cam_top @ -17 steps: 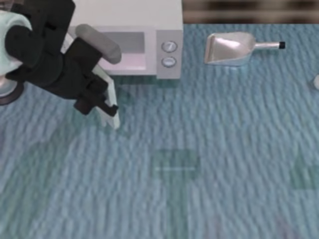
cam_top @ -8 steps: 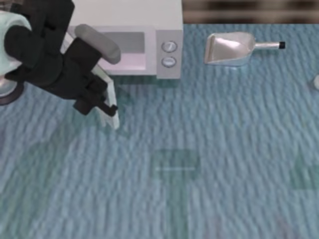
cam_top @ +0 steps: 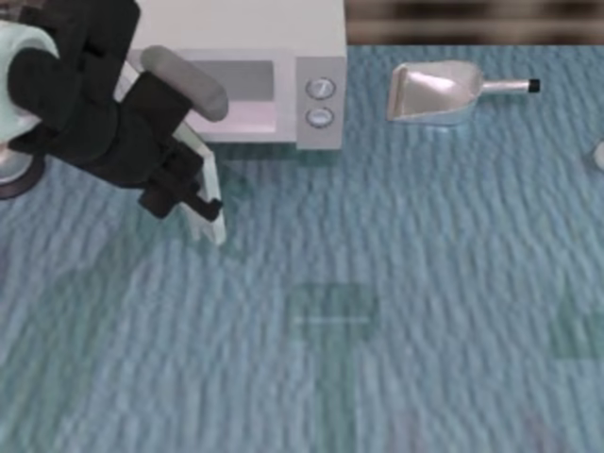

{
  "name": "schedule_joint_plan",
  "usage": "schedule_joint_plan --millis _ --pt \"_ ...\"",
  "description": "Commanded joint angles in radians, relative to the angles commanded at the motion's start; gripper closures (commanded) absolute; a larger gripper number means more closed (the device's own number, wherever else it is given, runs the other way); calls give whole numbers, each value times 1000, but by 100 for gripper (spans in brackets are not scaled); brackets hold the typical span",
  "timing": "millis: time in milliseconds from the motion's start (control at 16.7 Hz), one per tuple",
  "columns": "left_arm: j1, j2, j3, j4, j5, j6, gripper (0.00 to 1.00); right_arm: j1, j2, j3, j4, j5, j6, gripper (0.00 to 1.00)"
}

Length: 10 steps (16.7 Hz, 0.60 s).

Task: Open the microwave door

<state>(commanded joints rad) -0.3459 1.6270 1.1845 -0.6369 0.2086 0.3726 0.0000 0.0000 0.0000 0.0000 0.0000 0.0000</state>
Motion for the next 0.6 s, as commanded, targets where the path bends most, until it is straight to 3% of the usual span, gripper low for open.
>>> schedule_joint_plan --millis 240,600 --pt "3 0 -2 -3 11 12 100 0 0 0 0 0 0 0" --pt "58 -8 -18 -46 67 137 100 0 0 0 0 0 0 0"
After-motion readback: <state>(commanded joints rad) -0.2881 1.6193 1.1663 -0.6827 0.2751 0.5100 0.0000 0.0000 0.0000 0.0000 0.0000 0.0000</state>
